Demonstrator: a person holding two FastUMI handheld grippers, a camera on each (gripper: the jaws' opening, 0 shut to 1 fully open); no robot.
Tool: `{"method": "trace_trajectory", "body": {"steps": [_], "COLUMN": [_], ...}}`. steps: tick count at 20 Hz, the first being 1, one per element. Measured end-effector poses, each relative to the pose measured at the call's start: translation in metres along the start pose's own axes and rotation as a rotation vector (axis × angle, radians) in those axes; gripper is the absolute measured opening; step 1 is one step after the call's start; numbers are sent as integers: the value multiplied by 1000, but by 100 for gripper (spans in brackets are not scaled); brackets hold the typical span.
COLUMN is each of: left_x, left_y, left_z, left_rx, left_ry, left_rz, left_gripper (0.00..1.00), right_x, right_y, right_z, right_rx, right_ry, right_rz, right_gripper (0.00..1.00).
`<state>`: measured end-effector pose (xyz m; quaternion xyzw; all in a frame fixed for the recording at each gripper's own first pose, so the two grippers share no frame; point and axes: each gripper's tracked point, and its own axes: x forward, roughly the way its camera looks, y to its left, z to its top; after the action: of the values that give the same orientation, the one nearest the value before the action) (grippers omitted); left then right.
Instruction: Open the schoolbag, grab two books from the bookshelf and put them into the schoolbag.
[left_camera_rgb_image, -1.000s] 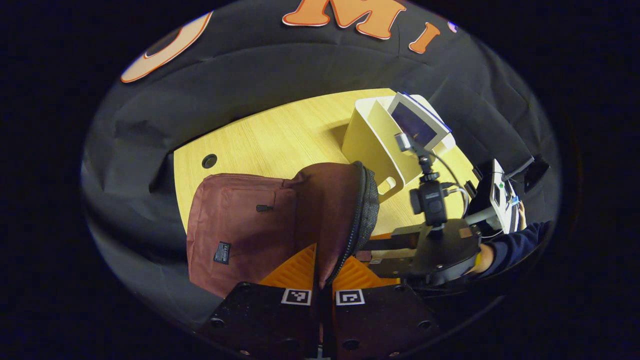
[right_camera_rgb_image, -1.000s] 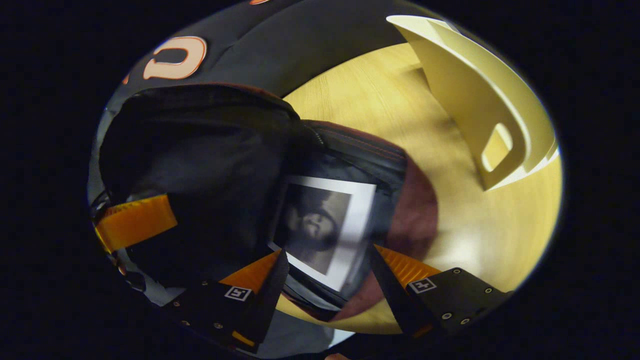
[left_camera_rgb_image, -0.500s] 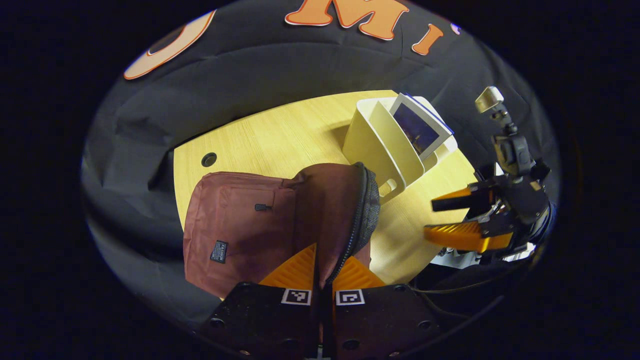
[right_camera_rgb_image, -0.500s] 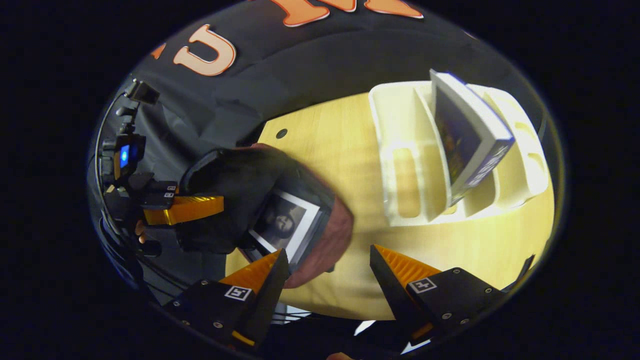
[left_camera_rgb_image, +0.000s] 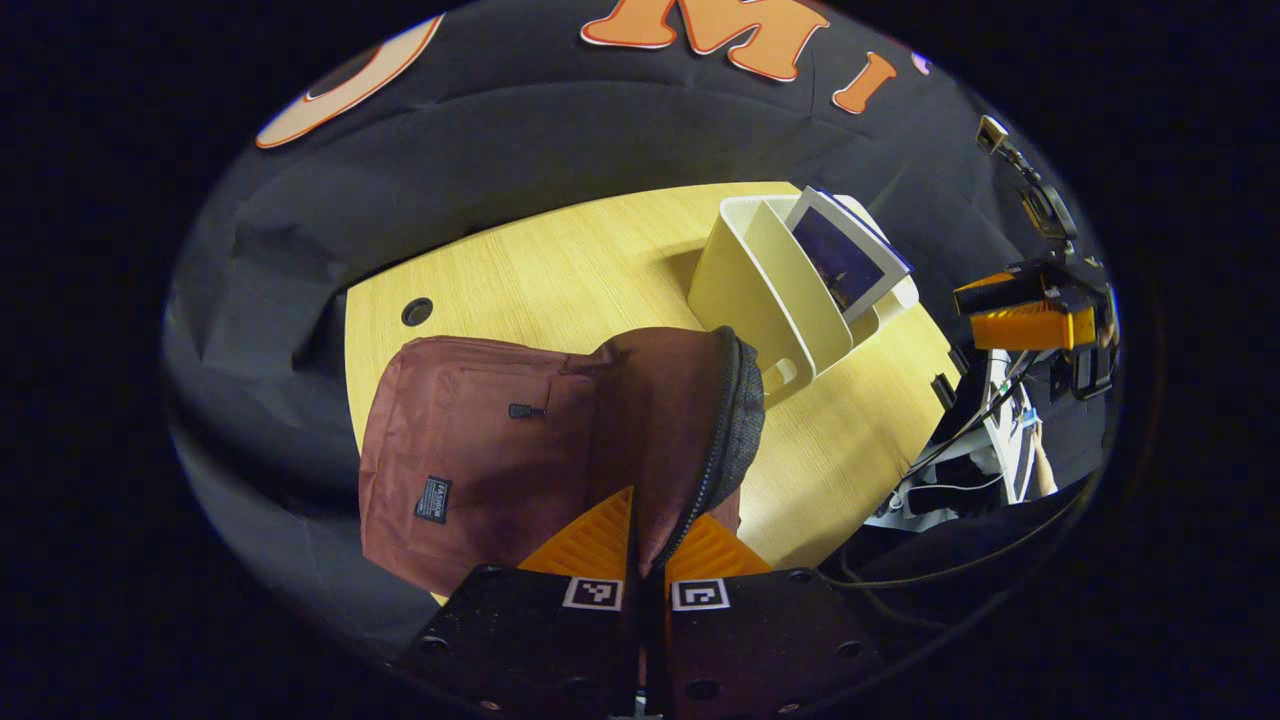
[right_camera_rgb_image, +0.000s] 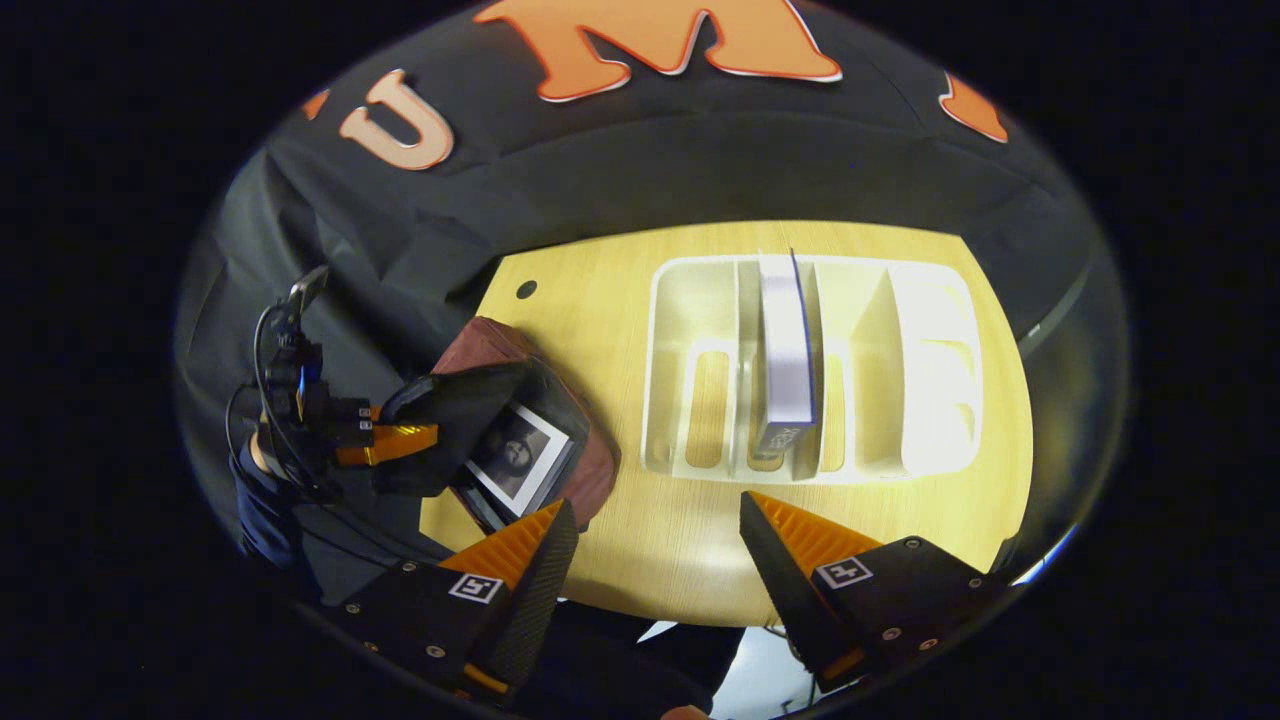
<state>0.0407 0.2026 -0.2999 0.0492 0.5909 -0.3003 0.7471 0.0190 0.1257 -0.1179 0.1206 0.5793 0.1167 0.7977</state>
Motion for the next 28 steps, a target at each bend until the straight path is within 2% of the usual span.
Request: {"method": "trace_trajectory", "body": {"steps": [6, 10, 17, 18, 21, 24, 25, 26, 27, 28], "left_x": [0, 8, 21, 21, 20, 24, 24, 23, 23, 25], "left_y": [3, 10, 20, 23, 26, 28, 29, 31, 32, 31], "left_z": [2, -1, -5, -8, -7, -7, -7, -8, -8, -9], "left_rx": [-18, -14, -20, -18, -13, -20, -21, -24, -26, -28], "left_ry": [9, 33, 43, 41, 32, 27, 27, 26, 27, 23], "left_rz": [-8, -34, -80, -80, -78, -79, -82, -82, -84, -84], "left_gripper": [4, 4, 4, 4, 4, 4, 4, 4, 4, 4], "right_x": [19, 33, 91, 96, 114, 127, 130, 132, 133, 131], "right_y": [-37, -70, -108, -109, -104, -110, -113, -115, -117, -115], "right_z": [32, 64, 85, 86, 91, 87, 88, 89, 89, 88], "right_rx": [30, -36, -38, -31, -14, -10, -3, 3, 19, 37], "right_ry": [22, -6, 100, 113, 140, 183, 188, 195, 200, 207], "right_rz": [-51, -185, -313, -323, -319, -348, -358, -368, -378, -380], "right_gripper": [98, 98, 100, 94, 84, 72, 60, 53, 57, 38]}}
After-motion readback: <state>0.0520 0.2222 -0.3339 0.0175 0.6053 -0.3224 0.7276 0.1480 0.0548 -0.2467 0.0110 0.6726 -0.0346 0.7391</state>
